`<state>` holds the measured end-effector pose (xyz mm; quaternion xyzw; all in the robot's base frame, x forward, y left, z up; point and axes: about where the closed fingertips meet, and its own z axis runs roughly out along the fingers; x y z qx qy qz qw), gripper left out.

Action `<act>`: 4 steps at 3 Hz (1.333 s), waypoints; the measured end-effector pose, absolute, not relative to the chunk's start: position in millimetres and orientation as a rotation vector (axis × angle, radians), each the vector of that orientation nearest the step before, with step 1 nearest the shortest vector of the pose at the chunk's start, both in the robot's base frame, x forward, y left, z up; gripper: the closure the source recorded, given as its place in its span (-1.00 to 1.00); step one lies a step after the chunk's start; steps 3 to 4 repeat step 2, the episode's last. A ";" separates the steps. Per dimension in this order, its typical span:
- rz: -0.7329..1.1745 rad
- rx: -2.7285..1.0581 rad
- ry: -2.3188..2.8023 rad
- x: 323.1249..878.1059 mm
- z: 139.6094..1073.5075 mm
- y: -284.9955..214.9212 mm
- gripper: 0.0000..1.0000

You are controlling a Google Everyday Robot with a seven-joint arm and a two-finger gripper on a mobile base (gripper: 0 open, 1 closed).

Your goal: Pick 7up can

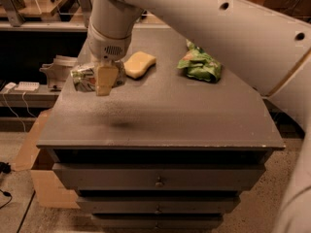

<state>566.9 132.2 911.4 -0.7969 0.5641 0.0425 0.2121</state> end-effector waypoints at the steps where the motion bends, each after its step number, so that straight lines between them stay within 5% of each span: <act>1: 0.087 -2.188 1.522 580.0 936.6 126.9 1.00; 4: 0.092 -2.184 1.508 588.5 943.9 125.3 1.00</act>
Offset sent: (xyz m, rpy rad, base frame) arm 0.0329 -0.0102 0.0407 0.0497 -0.0539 0.0213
